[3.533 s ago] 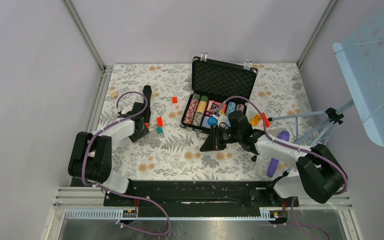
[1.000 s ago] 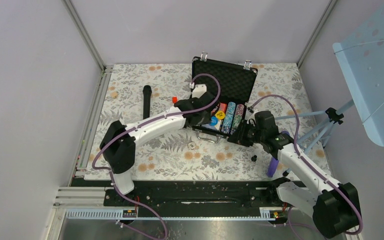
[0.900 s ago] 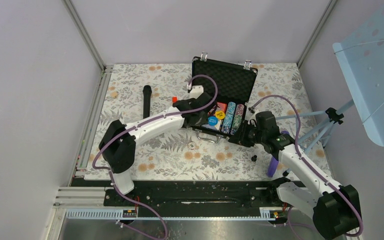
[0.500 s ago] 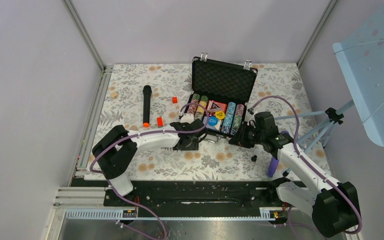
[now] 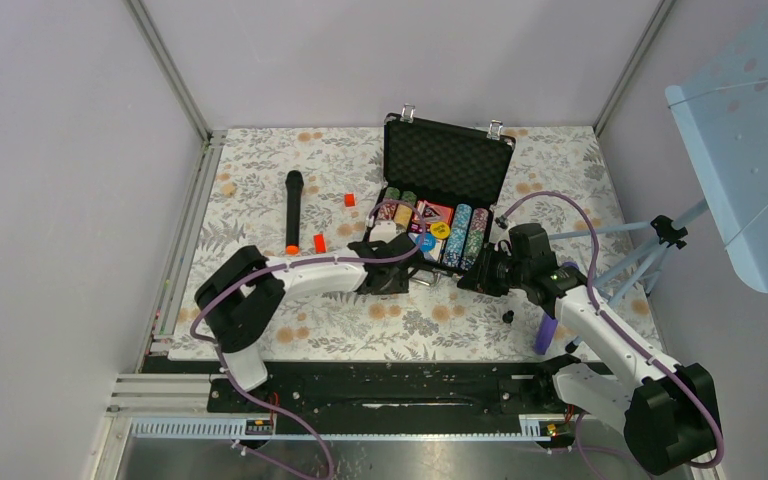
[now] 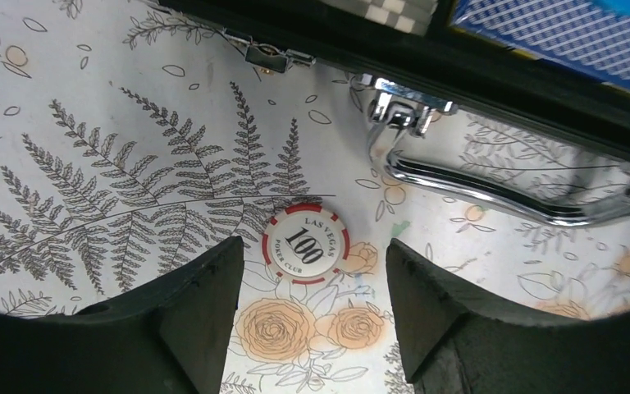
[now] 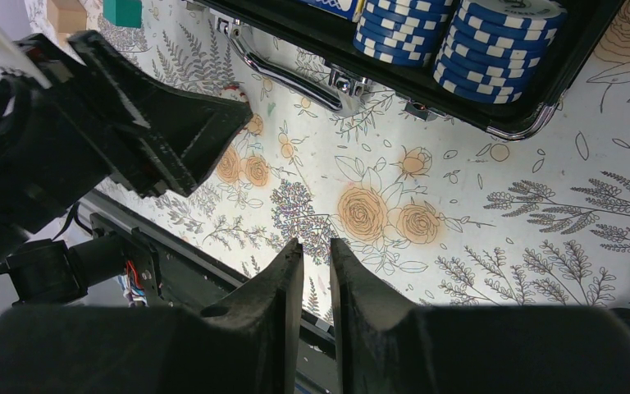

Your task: Pack up texas hold em set

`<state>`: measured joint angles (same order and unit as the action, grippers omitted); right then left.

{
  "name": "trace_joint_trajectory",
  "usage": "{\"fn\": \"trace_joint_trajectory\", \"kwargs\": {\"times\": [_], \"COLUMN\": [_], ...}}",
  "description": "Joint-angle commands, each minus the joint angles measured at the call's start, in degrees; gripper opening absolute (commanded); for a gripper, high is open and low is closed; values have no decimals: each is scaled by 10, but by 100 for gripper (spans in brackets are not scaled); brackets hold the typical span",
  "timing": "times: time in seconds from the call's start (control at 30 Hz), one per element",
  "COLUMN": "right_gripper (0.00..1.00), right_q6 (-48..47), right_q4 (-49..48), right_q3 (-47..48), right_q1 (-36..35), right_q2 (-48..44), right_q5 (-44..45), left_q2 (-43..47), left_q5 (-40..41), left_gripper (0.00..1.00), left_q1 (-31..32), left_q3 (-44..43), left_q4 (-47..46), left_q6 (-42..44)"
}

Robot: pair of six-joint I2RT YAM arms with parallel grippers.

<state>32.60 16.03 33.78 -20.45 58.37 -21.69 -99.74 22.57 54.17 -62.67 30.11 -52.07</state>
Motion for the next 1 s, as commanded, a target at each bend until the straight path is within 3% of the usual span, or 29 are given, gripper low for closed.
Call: {"fn": "trace_joint_trajectory", "kwargs": {"times": [0.0, 0.97], "right_gripper": [26, 25], "right_q6": [-10, -7], "right_q4": [-1, -2], "right_q3": [8, 14], "right_q1": [4, 4], "right_q2": [-3, 5], "right_q5": [-5, -13], "left_q2": [-26, -41], "left_q5": [5, 20], "left_gripper": [64, 44], "left_q1": [1, 22], "left_q3": [-18, -8], "left_q4": [-16, 26], "left_q6": [2, -5]}}
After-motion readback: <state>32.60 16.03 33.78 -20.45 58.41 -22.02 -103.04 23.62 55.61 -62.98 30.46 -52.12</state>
